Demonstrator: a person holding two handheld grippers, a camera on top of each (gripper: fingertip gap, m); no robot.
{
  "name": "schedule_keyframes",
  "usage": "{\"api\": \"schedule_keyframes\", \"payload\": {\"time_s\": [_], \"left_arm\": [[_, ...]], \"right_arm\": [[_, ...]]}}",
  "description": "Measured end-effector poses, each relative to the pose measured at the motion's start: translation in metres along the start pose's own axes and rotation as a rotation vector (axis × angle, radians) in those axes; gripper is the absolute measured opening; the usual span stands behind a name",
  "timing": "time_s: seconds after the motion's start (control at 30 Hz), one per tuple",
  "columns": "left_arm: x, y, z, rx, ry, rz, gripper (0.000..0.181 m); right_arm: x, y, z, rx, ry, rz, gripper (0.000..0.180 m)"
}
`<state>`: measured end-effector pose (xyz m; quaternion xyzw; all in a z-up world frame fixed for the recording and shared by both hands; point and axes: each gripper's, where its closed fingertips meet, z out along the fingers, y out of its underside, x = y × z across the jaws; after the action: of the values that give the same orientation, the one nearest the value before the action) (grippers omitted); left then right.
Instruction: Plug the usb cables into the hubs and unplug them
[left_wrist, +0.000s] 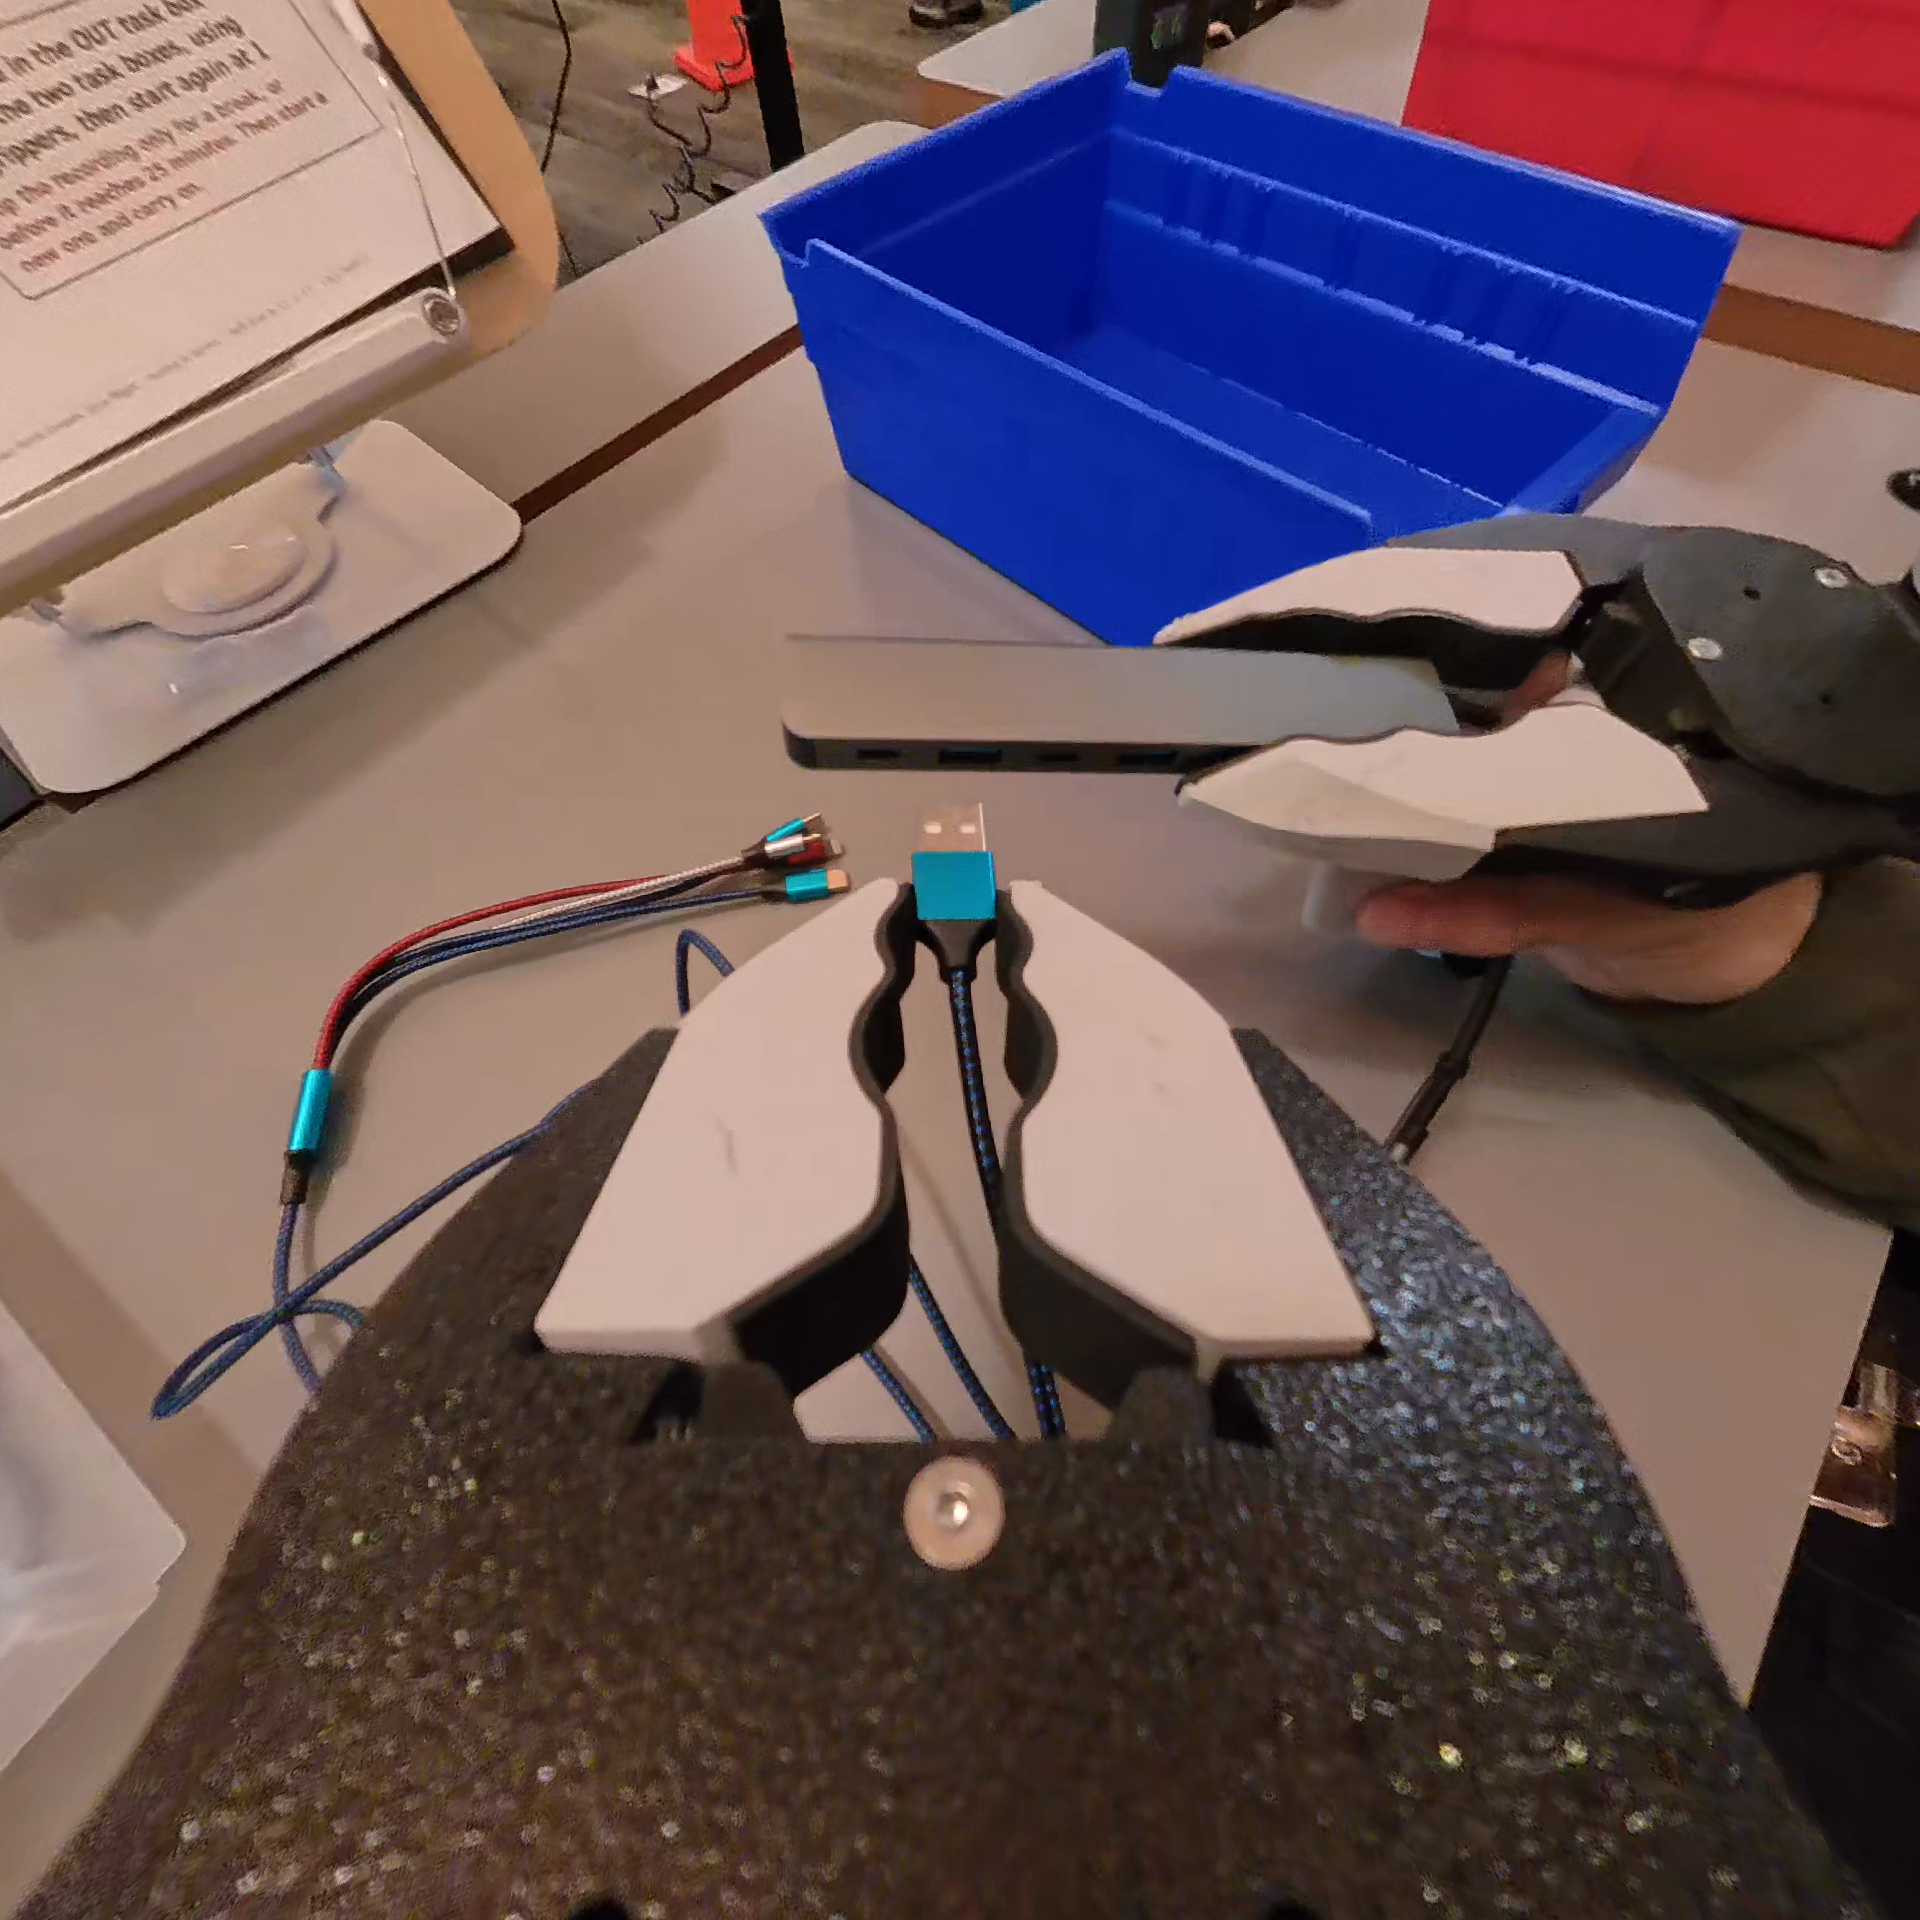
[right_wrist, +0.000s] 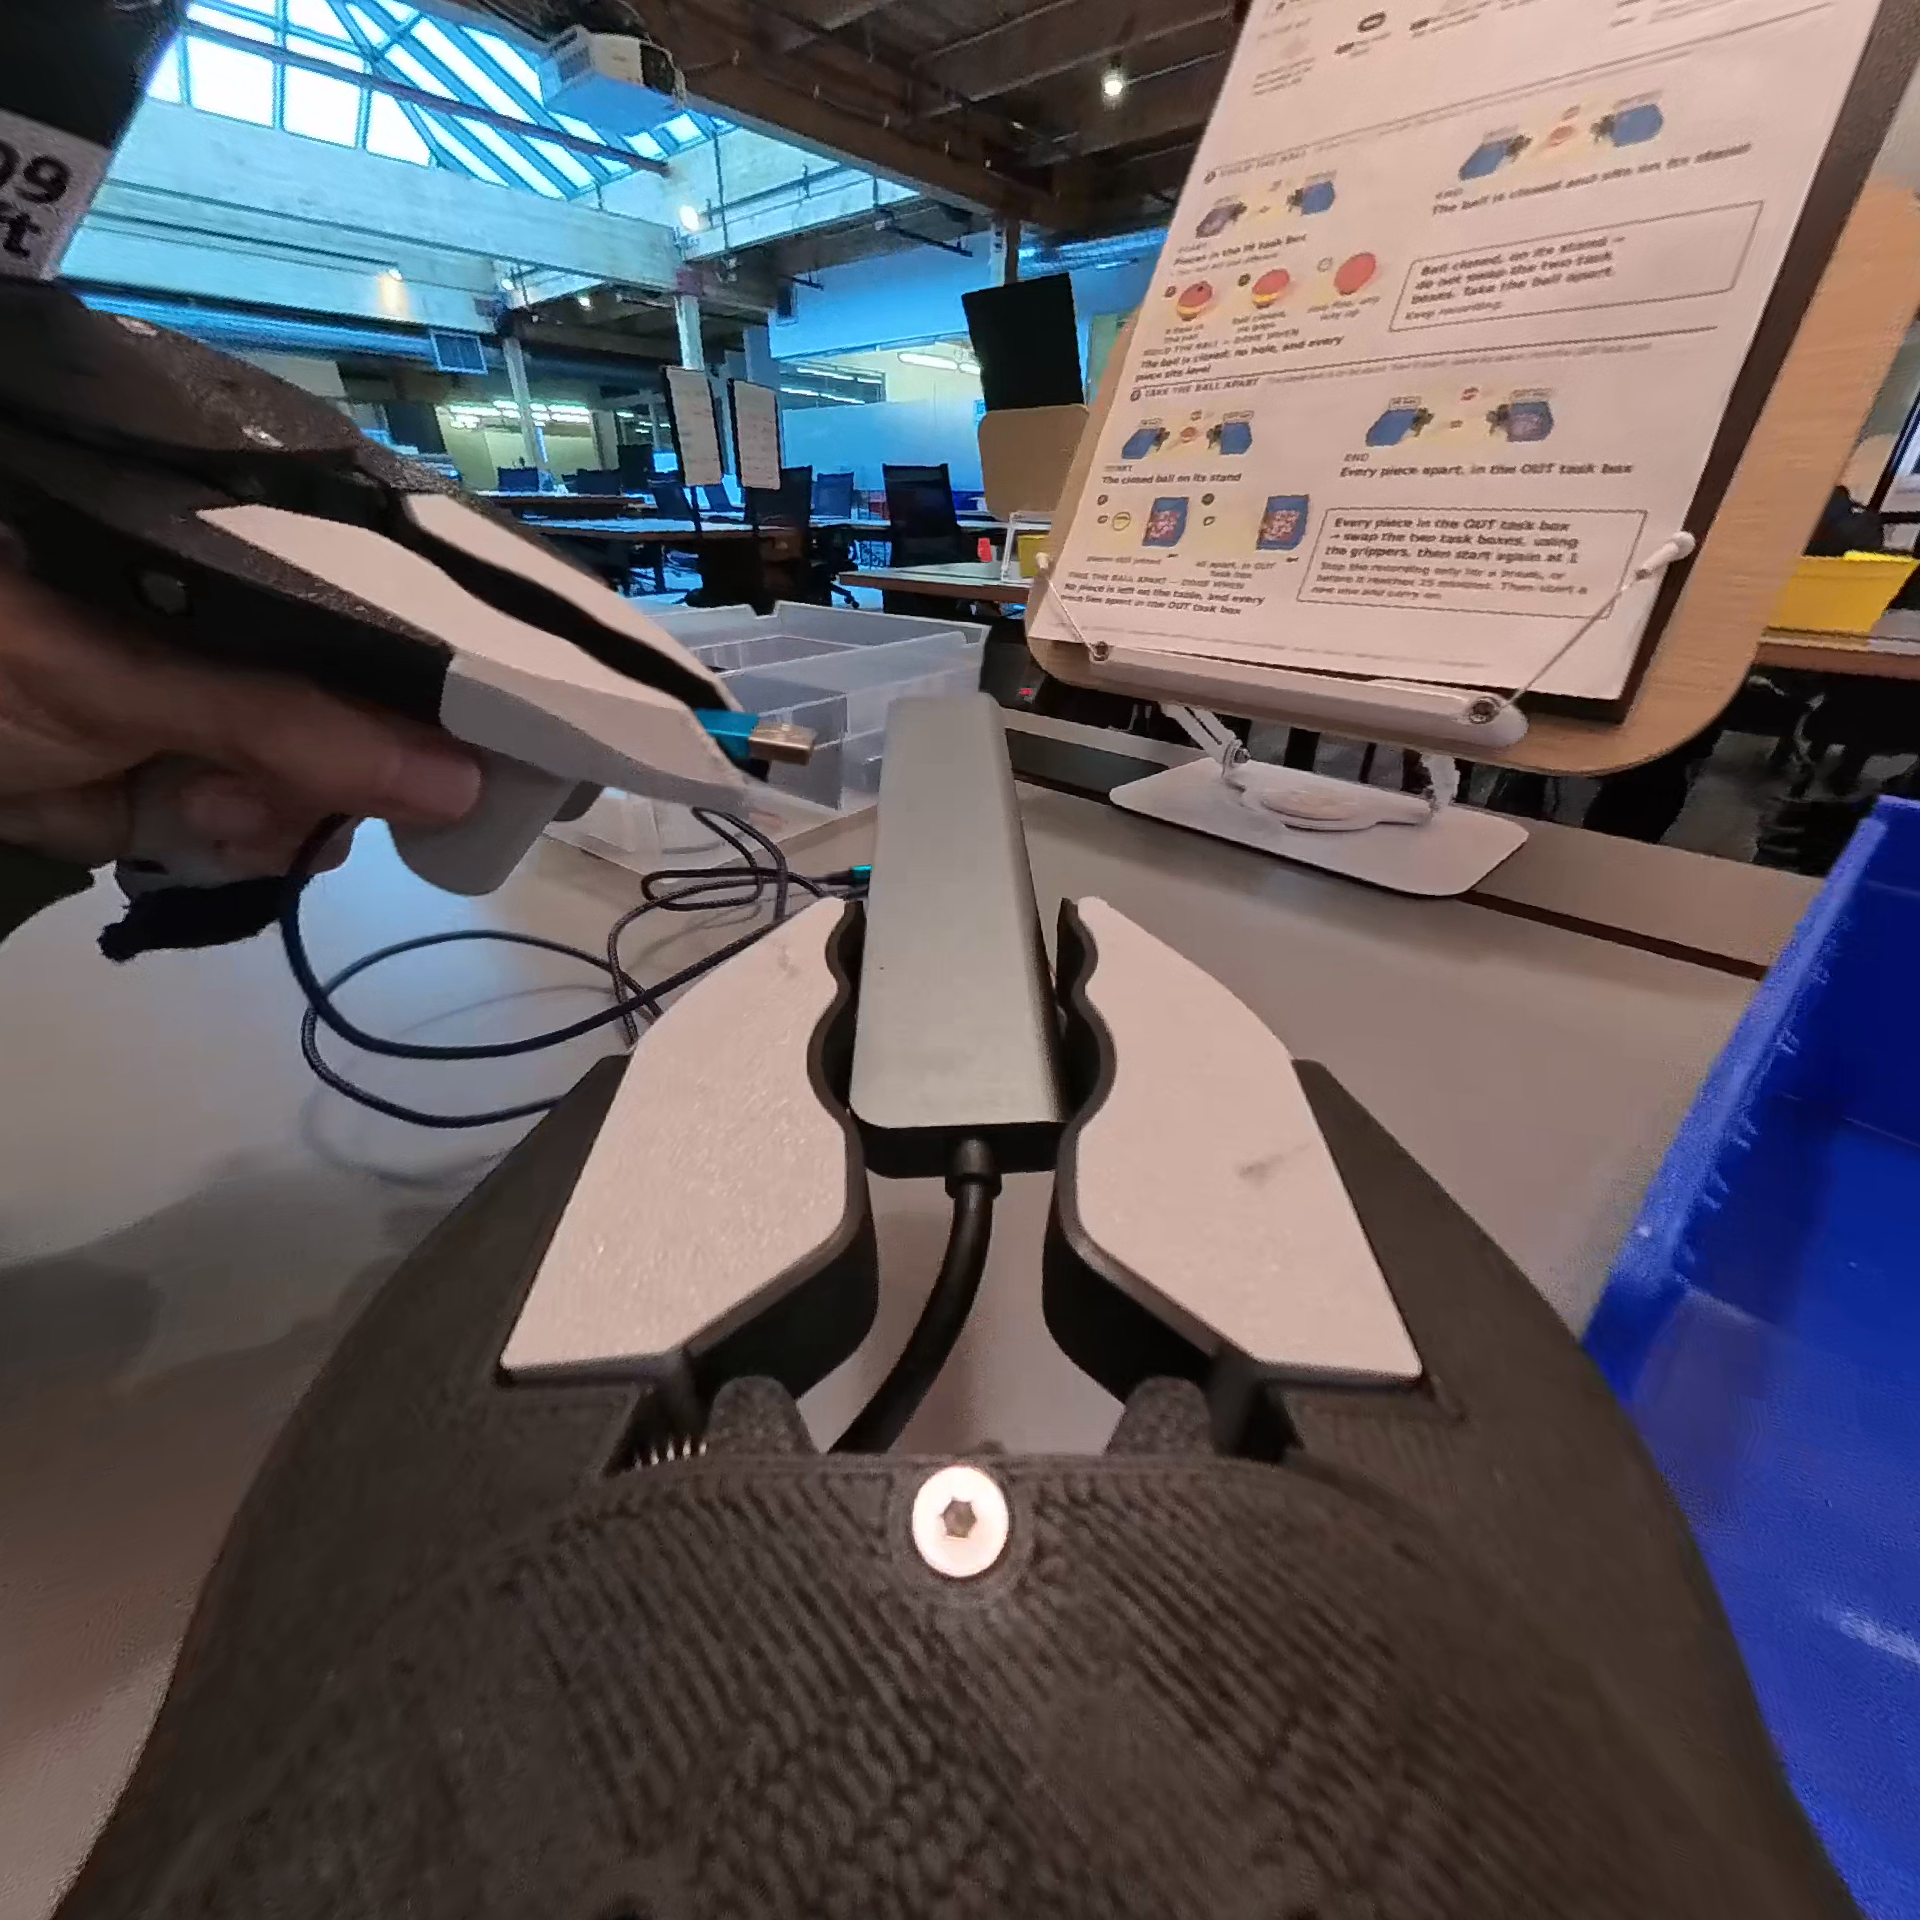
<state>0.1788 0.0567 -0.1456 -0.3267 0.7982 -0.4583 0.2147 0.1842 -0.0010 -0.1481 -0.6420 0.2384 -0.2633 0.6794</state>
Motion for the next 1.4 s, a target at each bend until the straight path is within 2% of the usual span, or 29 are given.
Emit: {"api": "schedule_keyframes", "payload": {"time_s": [0.27,0.8,1.33,1.4], "left_arm": [[-0.006,0.0,0.002,0.043,0.009,-0.05,0.014],[-0.002,-0.003,0.006,0.056,-0.024,0.007,0.014],[0.003,-0.02,-0.002,0.134,-0.083,0.214,0.014],[0.006,-0.02,-0.001,0.164,-0.015,0.121,0.014]], "right_arm": [[-0.008,-0.003,0.004,0.025,-0.008,0.025,0.036],[-0.011,-0.003,0.006,0.032,0.008,0.018,0.036],[-0.017,-0.014,-0.002,-0.011,0.01,-0.082,0.036],[-0.018,-0.015,-0.003,-0.003,0.004,-0.056,0.036]]}}
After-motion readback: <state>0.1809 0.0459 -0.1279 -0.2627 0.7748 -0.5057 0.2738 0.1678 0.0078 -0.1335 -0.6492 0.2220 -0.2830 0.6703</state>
